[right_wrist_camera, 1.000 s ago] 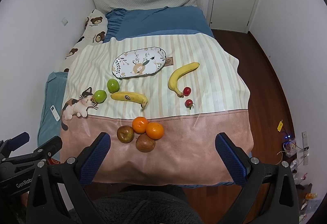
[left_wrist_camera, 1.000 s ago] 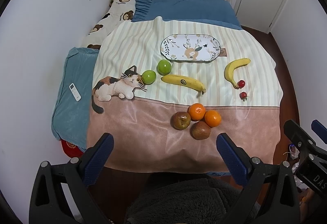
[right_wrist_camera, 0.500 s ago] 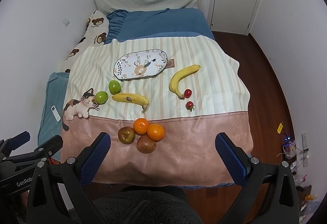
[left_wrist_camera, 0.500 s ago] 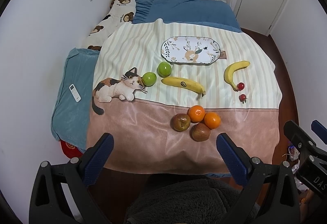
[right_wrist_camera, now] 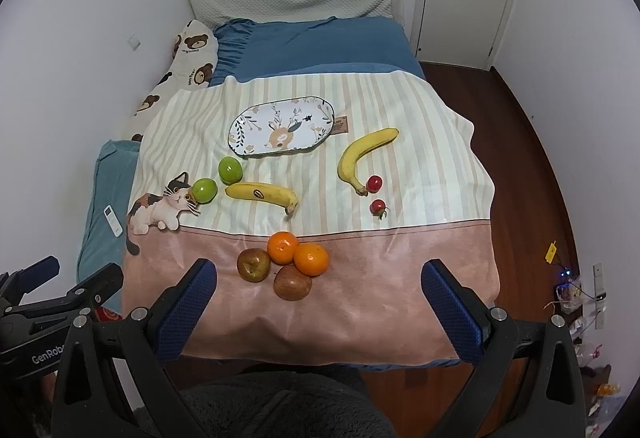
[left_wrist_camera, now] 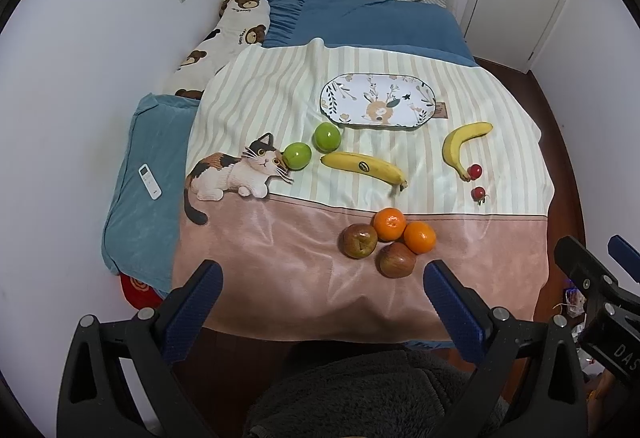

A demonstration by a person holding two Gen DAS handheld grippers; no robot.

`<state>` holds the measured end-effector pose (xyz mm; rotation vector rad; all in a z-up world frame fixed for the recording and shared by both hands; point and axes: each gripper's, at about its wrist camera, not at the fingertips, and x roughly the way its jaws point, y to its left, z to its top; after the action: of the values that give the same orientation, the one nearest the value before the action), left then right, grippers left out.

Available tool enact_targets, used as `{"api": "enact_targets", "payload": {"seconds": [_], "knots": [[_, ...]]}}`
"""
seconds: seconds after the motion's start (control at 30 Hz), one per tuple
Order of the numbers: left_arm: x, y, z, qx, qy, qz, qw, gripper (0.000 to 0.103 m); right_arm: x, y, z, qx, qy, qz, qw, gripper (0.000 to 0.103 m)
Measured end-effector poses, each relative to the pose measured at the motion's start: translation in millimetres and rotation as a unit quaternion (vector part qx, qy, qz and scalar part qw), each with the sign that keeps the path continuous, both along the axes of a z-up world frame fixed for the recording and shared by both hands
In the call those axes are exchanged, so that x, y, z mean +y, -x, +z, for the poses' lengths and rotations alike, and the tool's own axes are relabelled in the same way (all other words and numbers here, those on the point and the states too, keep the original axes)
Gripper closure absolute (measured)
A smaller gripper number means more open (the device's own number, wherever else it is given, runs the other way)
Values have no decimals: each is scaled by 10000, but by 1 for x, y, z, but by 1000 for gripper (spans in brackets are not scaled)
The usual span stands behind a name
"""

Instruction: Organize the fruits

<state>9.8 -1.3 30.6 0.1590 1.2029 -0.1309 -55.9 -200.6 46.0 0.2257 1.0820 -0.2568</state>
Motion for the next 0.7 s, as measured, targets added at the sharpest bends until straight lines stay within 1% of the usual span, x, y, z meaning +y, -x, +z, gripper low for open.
{"api": "enact_targets", "payload": {"seconds": [0.7], "knots": [[2,3,-1,-38,17,9,10000,0,2,-2,-2,3,8,-3,10000,0]]}}
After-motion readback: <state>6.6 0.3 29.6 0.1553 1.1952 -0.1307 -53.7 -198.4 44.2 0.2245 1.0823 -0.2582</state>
